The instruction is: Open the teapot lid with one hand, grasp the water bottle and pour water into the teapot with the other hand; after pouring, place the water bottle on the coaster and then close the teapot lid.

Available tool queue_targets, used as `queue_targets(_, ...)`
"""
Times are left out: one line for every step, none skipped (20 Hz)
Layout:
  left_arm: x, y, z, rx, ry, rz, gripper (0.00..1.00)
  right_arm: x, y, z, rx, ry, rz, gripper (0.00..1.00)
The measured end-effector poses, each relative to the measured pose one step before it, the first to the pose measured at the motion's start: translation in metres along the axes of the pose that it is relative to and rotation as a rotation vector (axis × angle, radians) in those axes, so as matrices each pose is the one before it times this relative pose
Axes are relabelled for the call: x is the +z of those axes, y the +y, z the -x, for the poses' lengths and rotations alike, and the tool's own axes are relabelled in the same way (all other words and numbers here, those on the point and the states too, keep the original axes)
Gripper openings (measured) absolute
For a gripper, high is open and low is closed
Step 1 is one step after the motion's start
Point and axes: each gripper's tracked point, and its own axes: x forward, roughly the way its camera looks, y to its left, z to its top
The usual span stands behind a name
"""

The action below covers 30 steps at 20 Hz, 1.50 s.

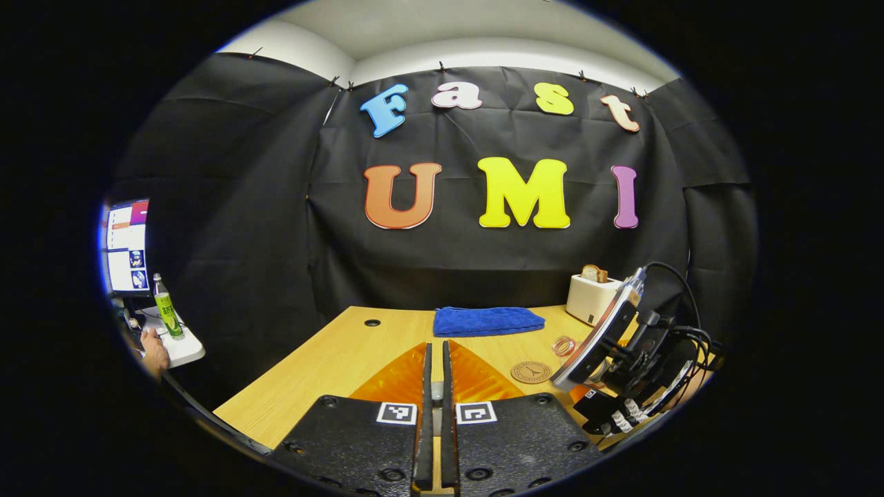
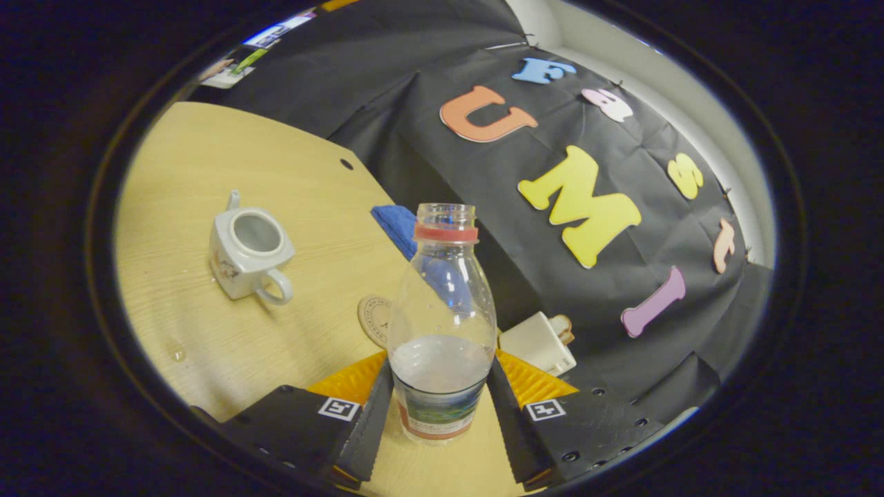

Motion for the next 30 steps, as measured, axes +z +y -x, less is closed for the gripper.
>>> queue_targets(0.00043, 0.00193, 0.00096, -0.0007, -0.00338, 0.00188, 0.07, 0.0035, 0.00059, -0.00027, -0.00924, -0.00355, 0.0395, 0.72)
queue_targets(0.00044, 0.00037, 0.00143, -0.0029, -0.00117, 0.00151, 0.07, 0.0035, 0.00206, 0.00026, -0.00798, -0.00282, 0.04401, 0.73)
queue_targets(-0.0004, 0.00252, -0.0005, -0.00045, 0.00094, -0.00027, 0.06, 0.00268, 0.00079, -0.00091, -0.0114, -0.00023, 0.04432, 0.72)
queue_targets(-0.00067, 0.00119, 0.00058, 0.00023, 0.00119, -0.00046, 0.06, 0.00035, -0.00166, -0.0006, -0.017, 0.00083, 0.04339, 0.72)
queue_targets(-0.00063, 0.00212, -0.00042, -0.00005, 0.00134, -0.00004, 0.06, 0.00252, -0.0013, -0.00125, -0.02169, -0.00323, 0.04241, 0.72)
queue_targets(-0.00103, 0.00201, -0.00089, 0.00088, 0.00138, 0.00198, 0.07, 0.00226, -0.0011, -0.00079, -0.02077, -0.00766, 0.04683, 0.72)
queue_targets(-0.00062, 0.00141, -0.00059, 0.00047, 0.00241, 0.00441, 0.07, 0.00253, 0.00051, 0.00037, -0.0147, -0.00682, 0.04755, 0.73)
queue_targets(-0.00045, 0.00054, 0.00007, -0.00242, 0.00198, 0.00658, 0.07, 0.00091, 0.00408, -0.00056, -0.00489, -0.00726, 0.0433, 0.72)
queue_targets(0.00037, -0.0001, -0.00023, -0.00363, -0.00064, 0.00547, 0.07, 0.00141, 0.00399, -0.00062, 0.00246, -0.00267, 0.04264, 0.73)
queue_targets(-0.00003, 0.0004, 0.0003, -0.00113, 0.00073, 0.00372, 0.07, 0.00092, 0.00058, -0.00133, -0.00753, -0.00392, 0.04018, 0.72)
queue_targets(-0.00024, 0.00091, -0.00027, 0.00099, -0.00078, 0.00119, 0.06, 0.00104, -0.0006, -0.00058, -0.01512, -0.0036, 0.04805, 0.72)
queue_targets(-0.0007, 0.00118, 0.00007, -0.00009, -0.00065, -0.00148, 0.07, 0.00175, -0.00127, 0.00072, -0.01735, -0.00274, 0.04897, 0.72)
queue_targets(-0.00025, -0.00053, -0.00021, -0.00158, -0.00136, -0.00132, 0.07, 0.00251, -0.00155, 0.00026, -0.01579, -0.00168, 0.04382, 0.72)
queue_targets(0.00074, 0.00055, 0.00002, -0.00057, 0.00002, 0.00069, 0.07, -0.00061, 0.00086, -0.00006, -0.00927, -0.00409, 0.03965, 0.73)
queue_targets(0.00024, -0.00058, -0.00037, -0.00252, -0.00012, -0.00065, 0.07, 0.00151, 0.00191, -0.00033, 0.00028, -0.00084, 0.02786, 0.73)
queue_targets(0.00011, -0.00108, 0.0003, -0.00145, 0.00038, -0.00079, 0.07, -0.0006, 0.00168, -0.00078, 0.00191, -0.00069, 0.01375, 0.72)
queue_targets(-0.00101, -0.00066, -0.00047, -0.0028, 0.00276, -0.00089, 0.07, 0.0011, -0.00172, -0.00104, -0.00169, -0.00111, 0.00925, 0.74)
queue_targets(-0.00036, -0.00073, 0.00015, -0.00269, 0.00061, -0.00092, 0.07, 0.00178, -0.00157, 0.00117, -0.00469, -0.0014, 0.01148, 0.74)
queue_targets(0.00053, 0.00026, -0.00046, -0.00065, 0.00045, -0.00031, 0.07, 0.0012, -0.00088, 0.00059, -0.00816, -0.00294, 0.01582, 0.74)
queue_targets(-0.00031, -0.00051, -0.00032, -0.00004, 0.00074, -0.00037, 0.07, 0.0017, -0.00069, 0.00076, -0.00881, -0.00456, 0.01778, 0.73)
queue_targets(-0.00125, 0.00097, -0.00041, -0.00123, 0.0022, -0.00084, 0.07, 0.0012, -0.00072, 0.00089, -0.00685, -0.00426, 0.02245, 0.73)
queue_targets(-0.00096, 0.00109, 0.0002, 0.00017, 0.00281, 0.0001, 0.07, 0.00059, -0.00001, -0.00042, -0.00578, -0.00509, 0.02071, 0.73)
queue_targets(-0.00091, 0.00082, -0.00007, 0.0006, 0.00388, 0.00155, 0.07, 0.00021, -0.0012, -0.00026, -0.00689, -0.00337, 0.01062, 0.73)
queue_targets(0.00008, -0.00051, -0.00021, -0.00135, 0.00326, 0.0026, 0.07, -0.00048, -0.00027, -0.00018, -0.00614, -0.00199, 0.01365, 0.73)
queue_targets(-0.00037, -0.00004, -0.00085, -0.00413, 0.00018, 0.00181, 0.07, 0.00107, -0.00122, 0.00036, -0.00819, -0.00029, 0.0207, 0.72)
queue_targets(-0.00031, 0.0005, -0.00103, -0.00304, -0.00206, 0.00059, 0.07, 0.00142, -0.00232, 0.00046, -0.01346, -0.00329, 0.02331, 0.73)
queue_targets(-0.00064, 0.00053, -0.00023, 0.00118, 0.00231, 0.00275, 0.07, 0.00056, -0.00294, -0.0004, -0.01325, -0.00581, 0.02667, 0.72)
queue_targets(-0.0008, 0.0004, -0.00001, 0.00065, 0.00271, 0.00017, 0.07, 0.00111, -0.00451, -0.00052, -0.01331, -0.00438, 0.02696, 0.73)
queue_targets(-0.00044, 0.00061, 0.00139, -0.0011, 0.00139, -0.00072, 0.07, 0.00107, -0.00453, -0.00031, -0.01501, -0.00496, 0.0239, 0.72)
queue_targets(-0.0004, -0.0006, -0.00027, -0.0016, 0.0014, 0.0001, 0.07, 0.00013, -0.00568, -0.00276, -0.01678, -0.00581, 0.01983, 0.72)
